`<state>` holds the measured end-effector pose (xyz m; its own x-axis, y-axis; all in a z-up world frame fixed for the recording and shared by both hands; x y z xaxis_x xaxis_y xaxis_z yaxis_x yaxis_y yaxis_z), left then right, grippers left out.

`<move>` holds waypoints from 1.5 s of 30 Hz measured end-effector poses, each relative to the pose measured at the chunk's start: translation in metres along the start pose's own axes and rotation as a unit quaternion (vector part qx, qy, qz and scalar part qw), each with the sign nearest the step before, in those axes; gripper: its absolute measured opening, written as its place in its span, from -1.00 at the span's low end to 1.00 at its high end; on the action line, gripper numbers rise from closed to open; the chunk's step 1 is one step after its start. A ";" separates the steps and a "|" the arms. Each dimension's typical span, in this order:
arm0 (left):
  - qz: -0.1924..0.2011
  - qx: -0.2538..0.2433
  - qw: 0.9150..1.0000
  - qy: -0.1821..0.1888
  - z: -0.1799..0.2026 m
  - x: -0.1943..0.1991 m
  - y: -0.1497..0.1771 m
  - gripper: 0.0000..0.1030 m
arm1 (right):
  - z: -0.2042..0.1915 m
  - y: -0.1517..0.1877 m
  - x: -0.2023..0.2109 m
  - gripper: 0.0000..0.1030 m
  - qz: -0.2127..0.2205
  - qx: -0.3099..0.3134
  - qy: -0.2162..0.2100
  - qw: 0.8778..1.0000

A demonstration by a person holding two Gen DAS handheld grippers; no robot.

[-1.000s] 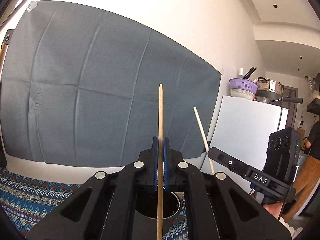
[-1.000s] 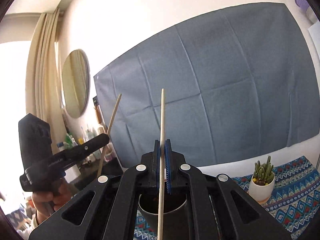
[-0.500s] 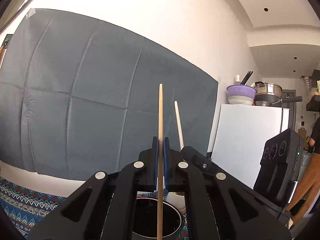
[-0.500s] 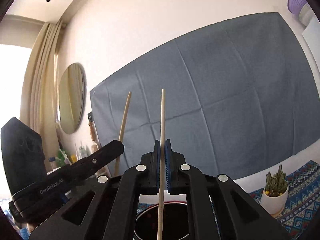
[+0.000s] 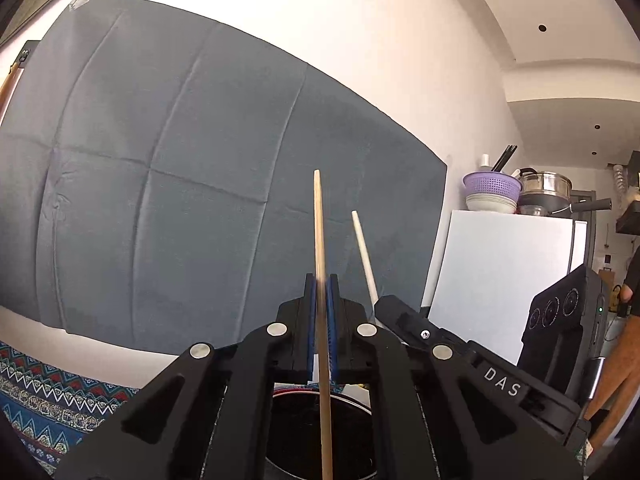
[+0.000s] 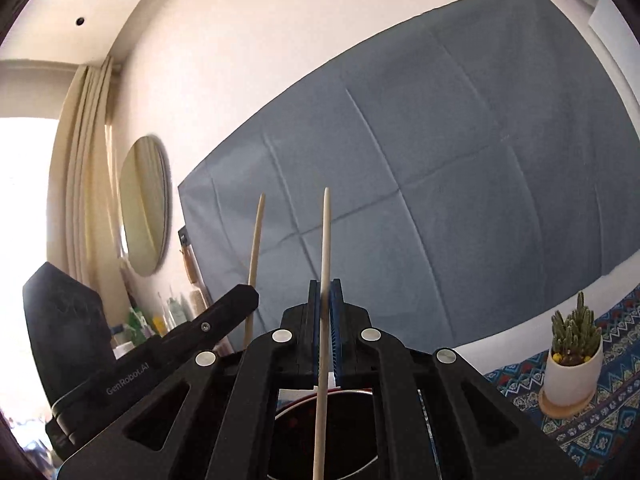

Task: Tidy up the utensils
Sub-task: 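Lift both held sticks upright and carry them above the black holder, then open the right tool over the holder while the left tool opens, dropping both sticks in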

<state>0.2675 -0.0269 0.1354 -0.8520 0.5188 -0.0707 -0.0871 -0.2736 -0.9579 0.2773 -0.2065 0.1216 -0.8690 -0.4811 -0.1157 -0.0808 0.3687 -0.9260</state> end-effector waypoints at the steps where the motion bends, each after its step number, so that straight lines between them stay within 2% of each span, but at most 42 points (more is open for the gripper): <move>1: 0.007 0.003 1.000 -0.002 -0.002 0.002 0.000 -0.89 | 0.002 -0.002 0.001 -0.91 0.012 -0.007 0.000 1.000; 5: 0.049 0.017 0.999 -0.014 -0.010 0.012 -0.002 -0.89 | 0.010 -0.004 -0.001 -0.91 0.044 -0.025 0.020 0.999; 8: 0.080 0.016 0.997 -0.007 -0.010 0.020 -0.002 -0.89 | 0.009 0.005 -0.006 -0.91 0.037 -0.009 0.033 0.999; 10: 0.075 0.012 0.997 -0.001 -0.008 0.019 0.000 -0.89 | 0.006 0.014 -0.012 -0.91 0.025 0.010 0.044 0.999; 14: 0.052 0.025 0.998 0.000 -0.015 0.013 0.004 -0.89 | 0.004 0.023 -0.019 -0.91 -0.010 0.023 0.039 0.999; 19: 0.050 0.025 0.998 -0.005 -0.017 0.017 -0.004 -0.86 | -0.004 0.026 -0.013 -0.87 -0.043 0.076 0.044 0.995; 20: 0.048 0.026 0.998 0.001 -0.016 0.017 -0.006 -0.82 | -0.005 0.027 -0.010 -0.86 -0.052 0.083 0.044 0.994; 22: 0.048 0.024 0.999 0.004 -0.012 0.020 -0.010 -0.40 | -0.007 0.029 -0.005 -0.84 -0.065 0.094 0.045 0.992; 25: 0.041 0.010 0.999 -0.003 -0.004 0.023 -0.015 -0.03 | -0.009 0.028 0.004 -0.84 -0.083 0.109 0.048 0.989; 26: 0.036 0.004 0.999 -0.005 -0.001 0.024 -0.017 0.04 | -0.010 0.027 0.007 -0.80 -0.086 0.112 0.051 0.989; 27: 0.029 -0.003 1.000 -0.009 0.001 0.023 -0.019 0.22 | -0.010 0.026 0.011 -0.71 -0.088 0.114 0.053 0.988; 28: 0.021 -0.010 1.000 -0.014 0.004 0.023 -0.021 0.38 | -0.011 0.024 0.015 -0.43 -0.092 0.115 0.056 0.988; 29: 0.013 -0.018 1.000 -0.019 0.007 0.024 -0.023 0.46 | -0.012 0.022 0.018 -0.22 -0.094 0.115 0.059 0.987; 31: 0.002 -0.028 0.999 -0.028 0.010 0.027 -0.028 0.70 | -0.015 0.019 0.025 -0.19 -0.097 0.119 0.055 0.987; 33: -0.004 -0.030 0.999 -0.037 0.012 0.033 -0.033 0.82 | -0.018 0.020 0.030 0.01 -0.110 0.129 0.058 0.984; 34: -0.008 -0.031 0.999 -0.044 0.012 0.036 -0.036 0.89 | -0.020 0.020 0.033 0.19 -0.113 0.133 0.062 0.983; 35: -0.014 -0.032 0.998 -0.050 0.012 0.038 -0.037 0.89 | -0.021 0.020 0.037 0.33 -0.117 0.138 0.064 0.981; 39: -0.055 -0.043 0.994 -0.084 0.010 0.046 -0.038 0.89 | -0.030 0.024 0.045 0.64 -0.140 0.149 0.068 0.977; 45: -0.111 -0.037 0.986 -0.115 0.005 0.061 -0.031 0.89 | -0.042 0.034 0.060 0.70 -0.175 0.171 0.081 0.966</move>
<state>0.2156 0.0094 0.1621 -0.9115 0.3597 0.1997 -0.2540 -0.1100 -0.9609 0.2023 -0.1894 0.0980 -0.8851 -0.3876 0.2576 -0.2412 -0.0912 -0.9662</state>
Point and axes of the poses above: each gripper's, at about its wrist camera, not at the fingertips, and x roughly against the way its jaws point, z to its right, y to its underside, the point moved 3 cm from there along -x, roughly the way its jaws point, and after that the axes turned 2 degrees about x, right-handed, at the moved point
